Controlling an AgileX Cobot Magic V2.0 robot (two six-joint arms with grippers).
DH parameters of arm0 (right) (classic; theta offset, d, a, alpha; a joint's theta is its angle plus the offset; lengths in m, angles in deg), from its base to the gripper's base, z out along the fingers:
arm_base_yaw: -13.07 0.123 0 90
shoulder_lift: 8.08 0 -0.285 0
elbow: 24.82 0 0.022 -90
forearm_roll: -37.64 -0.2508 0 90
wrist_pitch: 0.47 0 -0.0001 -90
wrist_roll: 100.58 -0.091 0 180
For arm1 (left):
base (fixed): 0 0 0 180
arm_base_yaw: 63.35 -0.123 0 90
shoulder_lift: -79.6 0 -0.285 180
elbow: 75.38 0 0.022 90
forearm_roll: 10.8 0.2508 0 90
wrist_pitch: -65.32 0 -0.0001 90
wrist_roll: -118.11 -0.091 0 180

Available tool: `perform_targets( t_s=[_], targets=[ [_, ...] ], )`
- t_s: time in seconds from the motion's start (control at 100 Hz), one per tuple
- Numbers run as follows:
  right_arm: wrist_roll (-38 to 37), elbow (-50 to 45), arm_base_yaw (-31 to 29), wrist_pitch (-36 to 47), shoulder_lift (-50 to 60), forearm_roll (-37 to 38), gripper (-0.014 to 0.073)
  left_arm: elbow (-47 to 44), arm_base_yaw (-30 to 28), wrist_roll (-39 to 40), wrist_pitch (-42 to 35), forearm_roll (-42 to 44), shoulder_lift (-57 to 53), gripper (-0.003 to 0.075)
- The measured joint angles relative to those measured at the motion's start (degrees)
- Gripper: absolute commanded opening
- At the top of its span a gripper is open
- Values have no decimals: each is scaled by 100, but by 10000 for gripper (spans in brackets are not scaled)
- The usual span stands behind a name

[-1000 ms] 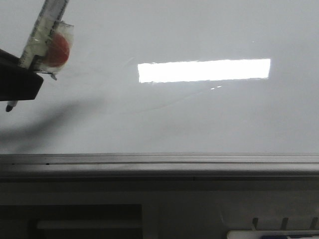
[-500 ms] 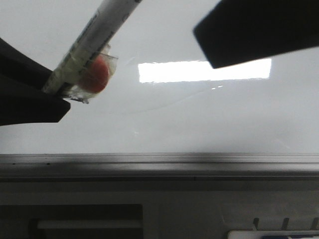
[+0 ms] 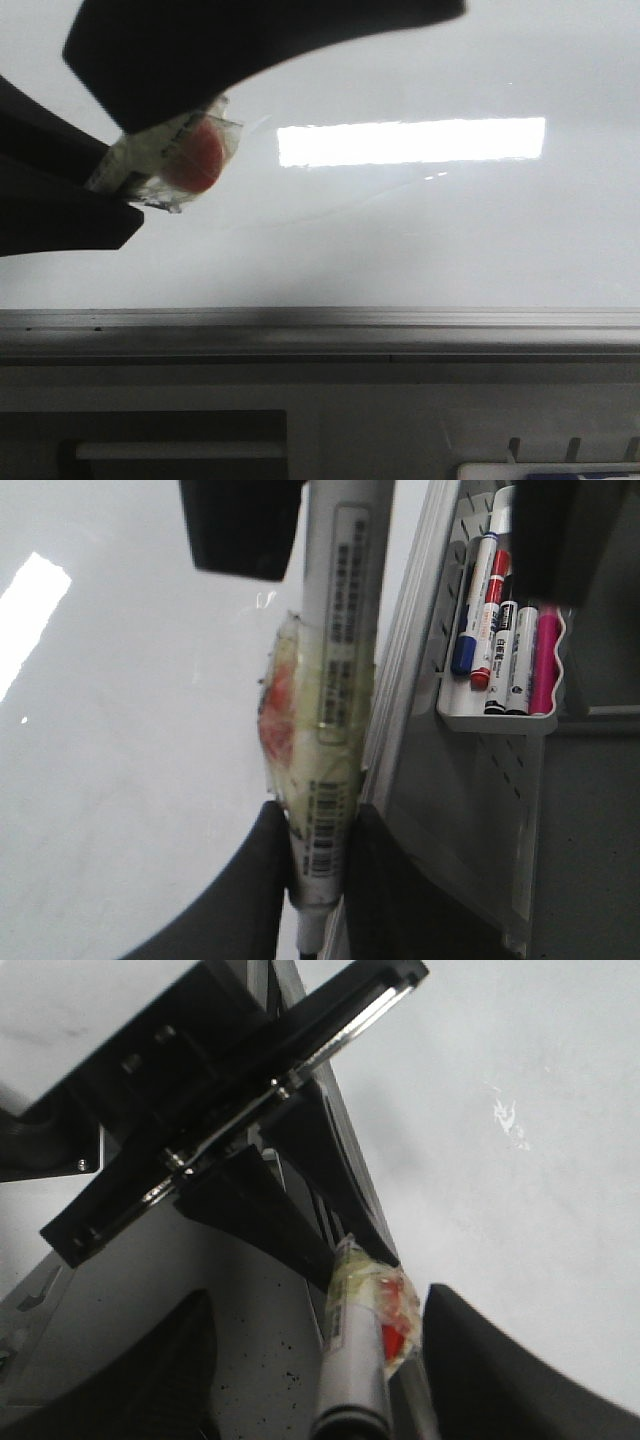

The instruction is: Write number 3 on whiteboard

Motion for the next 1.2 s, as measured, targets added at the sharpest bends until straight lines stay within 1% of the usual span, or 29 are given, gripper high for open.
perform_targets(
  t_s=[0.03,0.05,0.07,0.08,0.1,0.11,0.12,0.13,0.14,0.15,0.17,0.2,0.26,0.3,0.32,0.34,0.37,0.38,0.4,0.45,0.47,0.48,0.51,0.57,0.71,0.8,0.95,1.07,1.2],
  targets=[
    [0,9,0,13,-51,0,360,0,0,0,0,0,0,-20],
    [0,9,0,13,-86,0,322,0,0,0,0,0,0,-20],
    [0,9,0,13,-114,0,268,0,0,0,0,0,0,-20],
    [0,9,0,13,-113,0,225,0,0,0,0,0,0,-20],
    [0,9,0,13,-148,0,178,0,0,0,0,0,0,-20],
    [0,9,0,13,-150,0,127,0,0,0,0,0,0,-20],
    [0,9,0,13,-164,0,100,0,0,0,0,0,0,-20],
    [0,9,0,13,-179,0,47,0,0,0,0,0,0,-20],
    [0,9,0,13,-192,0,20,0,0,0,0,0,0,-20],
    [0,9,0,13,-190,0,-33,0,0,0,0,0,0,-20],
    [4,9,0,13,-205,0,-70,0,0,0,0,0,0,-20],
    [4,9,0,33,-231,12,-57,0,0,0,48,6,0,-20],
    [13,9,-11,99,-257,59,-64,0,0,25,75,-31,0,-13],
    [27,13,-11,110,-267,74,-63,0,0,34,90,-60,0,15],
    [27,13,-11,110,-271,74,-63,0,0,34,97,-94,0,38],
    [27,13,-11,110,-282,74,-63,0,0,34,111,-136,0,79],
    [38,22,-11,110,-282,74,-63,0,0,34,122,-198,0,116],
    [31,22,-11,110,-282,74,-63,0,0,34,122,-214,0,143],
    [31,22,-11,110,-282,74,-63,0,0,34,122,-259,0,171],
    [31,22,-11,110,-285,62,-64,0,0,23,135,-350,-11,285],
    [31,22,-11,94,-285,52,-64,0,0,23,135,-378,-11,312],
    [31,22,-11,85,-285,40,-64,0,0,23,146,-391,-26,348],
    [31,22,-11,49,-295,29,-64,0,0,23,159,-421,-51,388],
    [41,22,-11,-26,-294,29,-64,0,0,23,197,-478,-150,423],
    [53,45,-11,-61,-294,44,-64,0,0,23,345,-837,-528,417],
    [42,149,-82,-209,-294,45,-64,0,0,23,587,-992,-848,414],
    [42,565,-462,-416,-294,45,-64,0,0,129,1025,-1192,-1318,339],
    [27,891,-903,-500,-294,53,-62,0,-66,341,1053,-1237,-1622,277],
    [-56,1100,-1276,-537,-306,53,-62,0,-318,415,1064,-1248,-1768,256]
  ],
)
